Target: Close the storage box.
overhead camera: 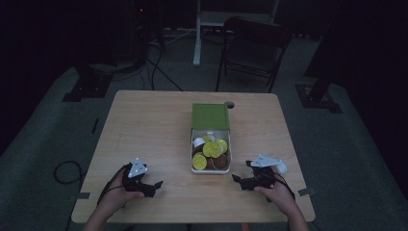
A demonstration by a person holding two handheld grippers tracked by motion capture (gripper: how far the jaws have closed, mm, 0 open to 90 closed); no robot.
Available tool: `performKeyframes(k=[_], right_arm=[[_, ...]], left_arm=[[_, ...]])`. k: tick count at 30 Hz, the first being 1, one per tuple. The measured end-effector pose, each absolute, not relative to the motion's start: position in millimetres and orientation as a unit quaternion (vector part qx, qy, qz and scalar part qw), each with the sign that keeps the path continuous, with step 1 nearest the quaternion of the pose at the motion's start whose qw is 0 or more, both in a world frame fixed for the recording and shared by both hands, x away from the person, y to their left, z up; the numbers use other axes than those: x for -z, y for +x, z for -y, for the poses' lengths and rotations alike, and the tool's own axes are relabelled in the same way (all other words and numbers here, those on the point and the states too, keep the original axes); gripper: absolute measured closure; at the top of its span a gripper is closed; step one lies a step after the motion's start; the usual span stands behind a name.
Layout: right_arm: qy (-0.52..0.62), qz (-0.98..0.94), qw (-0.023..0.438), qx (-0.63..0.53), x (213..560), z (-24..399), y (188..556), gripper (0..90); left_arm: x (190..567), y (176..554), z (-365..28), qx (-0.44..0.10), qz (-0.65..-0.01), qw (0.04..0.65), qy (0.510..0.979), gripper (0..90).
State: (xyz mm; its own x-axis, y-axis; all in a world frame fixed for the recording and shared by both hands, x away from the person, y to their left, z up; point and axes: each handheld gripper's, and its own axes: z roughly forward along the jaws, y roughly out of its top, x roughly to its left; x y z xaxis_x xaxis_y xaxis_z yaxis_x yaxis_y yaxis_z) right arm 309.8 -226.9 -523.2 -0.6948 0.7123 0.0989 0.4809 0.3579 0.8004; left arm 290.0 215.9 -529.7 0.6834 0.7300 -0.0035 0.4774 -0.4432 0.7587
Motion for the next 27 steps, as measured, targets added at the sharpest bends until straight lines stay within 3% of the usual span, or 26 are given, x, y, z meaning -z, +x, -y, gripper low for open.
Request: performKeyframes(k=[27], right_arm=[[0.36,-0.796,0.138,-0.467,499.6,213.2,321.3,13.2]], left_arm=[[505.0,307.9,-161.3,-0.159,-0.292,0.441,0.834,5.4]])
